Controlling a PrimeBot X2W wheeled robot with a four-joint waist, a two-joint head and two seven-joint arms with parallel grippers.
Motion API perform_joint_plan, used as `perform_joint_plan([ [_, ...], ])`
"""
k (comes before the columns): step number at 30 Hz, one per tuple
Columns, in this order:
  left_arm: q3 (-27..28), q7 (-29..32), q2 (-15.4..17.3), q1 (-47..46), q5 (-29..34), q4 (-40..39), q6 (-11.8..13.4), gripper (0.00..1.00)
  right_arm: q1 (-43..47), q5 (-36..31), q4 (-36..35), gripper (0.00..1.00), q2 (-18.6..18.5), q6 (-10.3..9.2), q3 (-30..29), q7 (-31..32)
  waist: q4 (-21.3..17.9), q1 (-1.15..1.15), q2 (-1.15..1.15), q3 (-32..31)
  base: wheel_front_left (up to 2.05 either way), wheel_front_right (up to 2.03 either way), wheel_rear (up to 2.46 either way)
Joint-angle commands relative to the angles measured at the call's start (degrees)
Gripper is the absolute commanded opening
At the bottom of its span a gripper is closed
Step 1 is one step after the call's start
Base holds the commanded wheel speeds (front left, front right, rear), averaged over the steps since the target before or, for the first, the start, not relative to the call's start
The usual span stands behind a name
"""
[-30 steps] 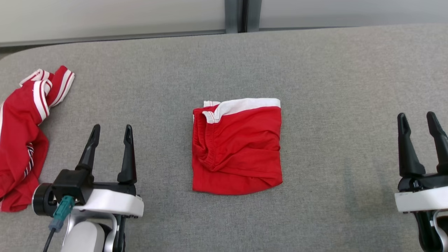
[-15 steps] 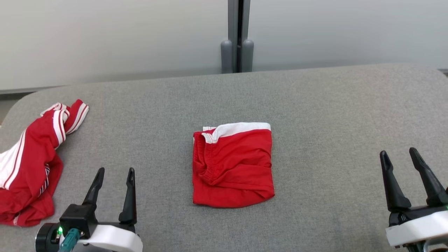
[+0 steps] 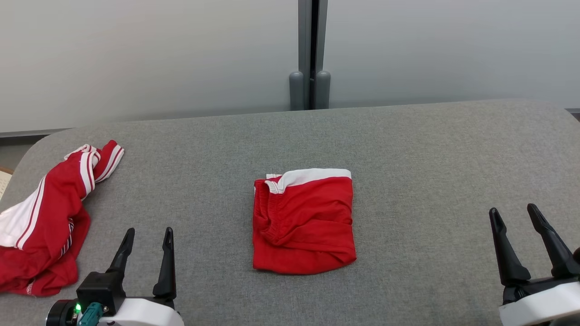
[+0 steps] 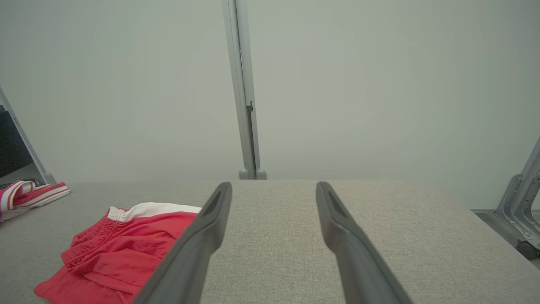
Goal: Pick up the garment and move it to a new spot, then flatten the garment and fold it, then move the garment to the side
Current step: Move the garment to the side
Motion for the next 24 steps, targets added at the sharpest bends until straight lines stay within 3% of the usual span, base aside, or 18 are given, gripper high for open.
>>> perform_joint_plan([
  [1,0.2,-0.3,0.2,-0.2,-0.3,0.1,0.3,1.0,0.2,-0.2,-0.3,1.0,0.1,0.0,0.0,0.1,0.0,0.0,0.0,0.0,0.0,0.0,0.0],
  [24,-0.6,-2.7,-0.1,-5.7,-0.6,1.4,0.0,1.0,-1.3,-0.5,-0.5,1.0,0.5,0.0,-1.5,0.7,2.7,0.0,0.0,3.4,0.0,0.0,0.0],
])
